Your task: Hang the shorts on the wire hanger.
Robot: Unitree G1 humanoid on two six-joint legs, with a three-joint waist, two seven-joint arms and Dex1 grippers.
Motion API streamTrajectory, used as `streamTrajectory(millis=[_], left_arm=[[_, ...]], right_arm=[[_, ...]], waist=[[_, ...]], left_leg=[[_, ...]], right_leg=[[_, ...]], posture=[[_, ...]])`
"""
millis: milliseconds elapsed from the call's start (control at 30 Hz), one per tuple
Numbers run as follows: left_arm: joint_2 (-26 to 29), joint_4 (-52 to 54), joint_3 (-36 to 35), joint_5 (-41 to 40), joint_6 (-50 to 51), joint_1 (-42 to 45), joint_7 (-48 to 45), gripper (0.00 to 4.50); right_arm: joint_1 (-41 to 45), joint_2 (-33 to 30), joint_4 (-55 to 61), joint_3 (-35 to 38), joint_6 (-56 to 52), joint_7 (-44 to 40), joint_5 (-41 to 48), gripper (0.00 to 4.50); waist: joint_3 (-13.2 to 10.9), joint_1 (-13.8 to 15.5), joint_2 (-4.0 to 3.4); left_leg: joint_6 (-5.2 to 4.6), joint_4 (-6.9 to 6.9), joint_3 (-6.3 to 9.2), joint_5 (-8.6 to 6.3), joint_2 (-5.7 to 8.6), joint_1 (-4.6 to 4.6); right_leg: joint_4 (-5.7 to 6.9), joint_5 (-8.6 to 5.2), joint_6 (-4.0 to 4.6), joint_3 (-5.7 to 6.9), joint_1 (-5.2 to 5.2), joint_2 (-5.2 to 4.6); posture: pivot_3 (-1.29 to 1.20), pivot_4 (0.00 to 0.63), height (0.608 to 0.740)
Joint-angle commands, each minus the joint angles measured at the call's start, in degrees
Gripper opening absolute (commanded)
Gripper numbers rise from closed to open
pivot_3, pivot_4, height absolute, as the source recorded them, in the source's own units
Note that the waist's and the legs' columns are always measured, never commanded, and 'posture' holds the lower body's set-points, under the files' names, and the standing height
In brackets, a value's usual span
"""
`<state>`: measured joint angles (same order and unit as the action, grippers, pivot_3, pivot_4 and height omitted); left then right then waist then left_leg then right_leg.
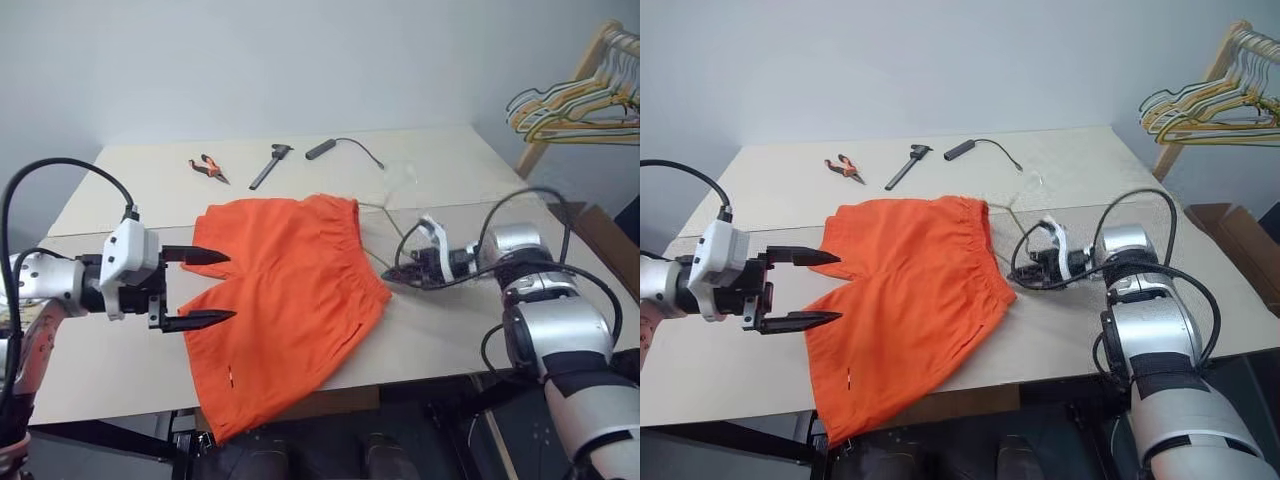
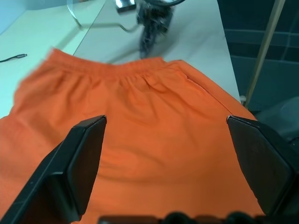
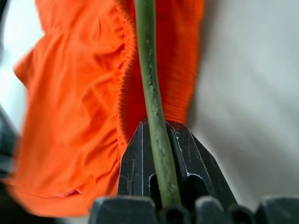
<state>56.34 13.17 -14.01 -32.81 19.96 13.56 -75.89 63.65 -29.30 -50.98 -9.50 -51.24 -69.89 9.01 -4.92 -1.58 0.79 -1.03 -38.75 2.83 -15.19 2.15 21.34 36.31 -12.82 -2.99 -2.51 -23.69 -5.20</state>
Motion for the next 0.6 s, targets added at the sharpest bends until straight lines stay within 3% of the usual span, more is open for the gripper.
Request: streamTrajectory(millis=[33, 167, 300, 467, 600], left_arm=[[1.57, -3.33, 0.37, 1.45, -2.46, 4.56, -1.08, 4.48], [3.09, -11.77, 3.28, 5.26, -7.17, 13.37, -4.56, 4.48], [4.59, -19.7, 5.81, 8.26, -12.4, 22.28, -9.13, 4.48], [4.77, -28.6, 9.37, 11.68, -18.66, 31.78, -15.33, 4.48], [2.81, -37.78, 17.0, 15.7, -24.69, 38.99, -16.61, 4.48]], right_arm=[[-2.41, -2.04, 18.93, -0.11, 0.47, -1.32, 1.96, 0.0], [-7.16, -4.2, 38.95, -2.7, -1.87, 0.25, 2.64, 0.0], [-10.66, -5.77, 51.76, -6.56, -3.51, 1.91, 1.84, 0.0], [-11.39, -6.16, 57.82, -8.63, -6.55, 3.99, 2.95, 0.0], [-10.89, -7.08, 60.23, -10.35, -7.3, 3.56, 4.1, 0.0]], waist=[[0.04, 0.05, 0.0], [0.12, 0.17, 0.02], [0.13, -0.46, 0.04], [0.32, -1.48, 0.12], [0.5, -2.22, 0.28]], left_leg=[[0.01, 0.0, 0.01, 0.01, 0.0, 0.1], [0.08, -0.12, 0.02, 0.05, 0.0, 0.67], [0.09, -0.21, 0.0, 0.06, 0.07, 0.8], [0.08, -0.24, -0.03, 0.06, 0.06, 0.77], [0.08, -0.31, -0.01, 0.07, 0.07, 0.74]], right_leg=[[0.03, 0.0, 0.0, 0.01, -0.12, -0.01], [0.43, 0.0, 0.0, 0.04, -0.65, -0.05], [0.42, 0.0, 0.0, 0.08, -0.69, -0.07], [0.43, 0.0, 0.0, 0.08, -0.65, -0.05], [0.42, 0.0, 0.0, 0.11, -0.6, -0.04]], posture=[[0.02, 0.041, 0.74], [-0.02, 0.028, 0.74], [-0.04, 0.019, 0.74], [-0.06, 0.008, 0.74], [-0.06, 0.002, 0.74]])
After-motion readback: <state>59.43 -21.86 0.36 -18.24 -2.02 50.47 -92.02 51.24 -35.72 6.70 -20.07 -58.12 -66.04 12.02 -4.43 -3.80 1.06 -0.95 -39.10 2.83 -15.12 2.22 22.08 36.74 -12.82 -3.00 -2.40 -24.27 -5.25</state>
